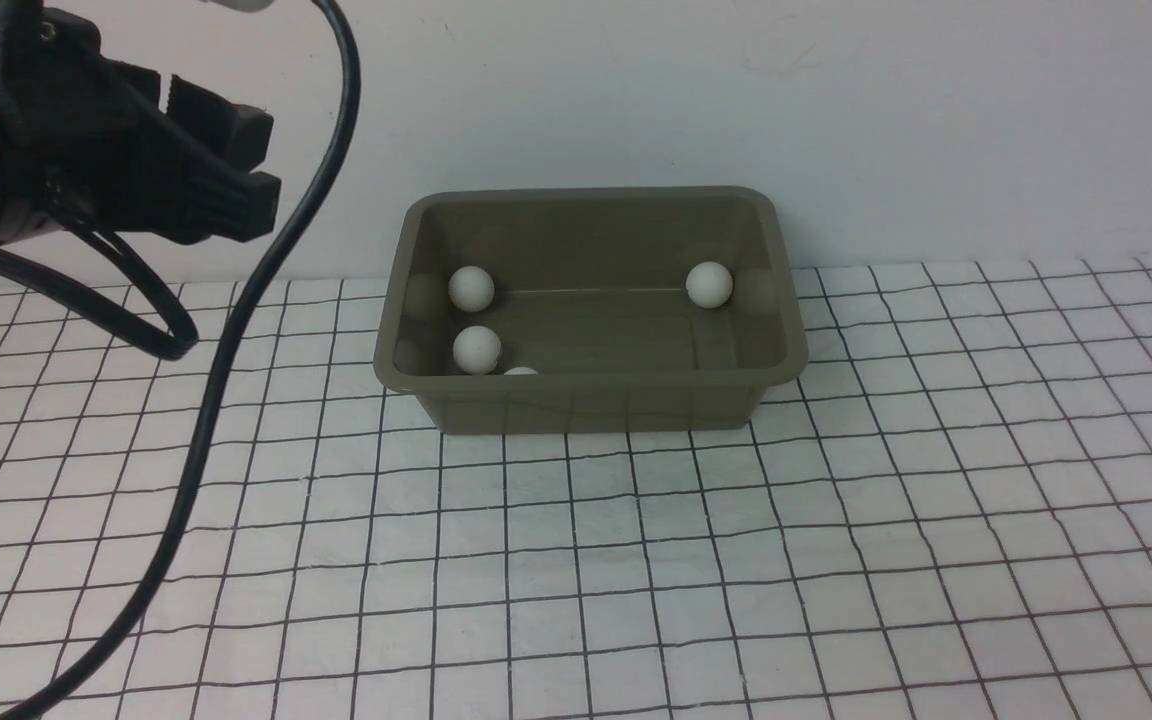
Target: Put the table tennis balls into the box on the white checkered tablecloth.
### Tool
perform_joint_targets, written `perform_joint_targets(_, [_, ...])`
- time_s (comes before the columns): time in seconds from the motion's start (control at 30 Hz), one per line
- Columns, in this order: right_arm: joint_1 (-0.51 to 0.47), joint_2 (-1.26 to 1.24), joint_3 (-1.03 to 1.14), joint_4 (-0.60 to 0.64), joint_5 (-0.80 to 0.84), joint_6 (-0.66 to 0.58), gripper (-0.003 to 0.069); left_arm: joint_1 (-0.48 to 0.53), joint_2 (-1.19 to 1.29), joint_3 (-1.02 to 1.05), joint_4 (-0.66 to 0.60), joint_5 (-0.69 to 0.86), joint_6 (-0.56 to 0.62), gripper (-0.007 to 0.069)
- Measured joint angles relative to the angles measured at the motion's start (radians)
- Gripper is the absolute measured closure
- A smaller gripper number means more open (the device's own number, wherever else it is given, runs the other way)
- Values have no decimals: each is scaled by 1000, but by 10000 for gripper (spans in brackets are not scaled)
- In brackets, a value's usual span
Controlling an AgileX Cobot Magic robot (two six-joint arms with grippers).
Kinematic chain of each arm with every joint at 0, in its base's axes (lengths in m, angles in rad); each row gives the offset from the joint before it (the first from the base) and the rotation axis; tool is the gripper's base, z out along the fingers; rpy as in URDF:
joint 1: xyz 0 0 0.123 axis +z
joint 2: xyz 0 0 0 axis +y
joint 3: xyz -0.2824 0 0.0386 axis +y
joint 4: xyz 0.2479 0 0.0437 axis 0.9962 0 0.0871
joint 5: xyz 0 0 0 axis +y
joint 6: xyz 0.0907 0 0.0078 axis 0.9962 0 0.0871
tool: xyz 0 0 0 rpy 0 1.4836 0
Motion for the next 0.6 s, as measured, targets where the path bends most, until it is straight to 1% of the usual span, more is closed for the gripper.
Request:
perform_joint_targets(0.23, [-7, -29, 0, 69, 10, 2, 111, 0, -2, 0, 0, -18, 0, 220])
perform_joint_targets(0.27, [-17, -29, 0, 82, 11, 5, 111, 0, -2, 0, -1, -20, 0, 220])
perform_joint_targets(0.33, [-70, -29, 0, 104, 12, 10, 111, -1, -2, 0, -1, -22, 0, 220])
perform_joint_targets(0.43, [-138, -29, 0, 106, 12, 14, 111, -1, -2, 0, -1, -22, 0, 220])
perform_joint_targets(0.6, [-188, -31, 0, 43, 13, 15, 111, -1, -2, 0, -1, -22, 0, 220])
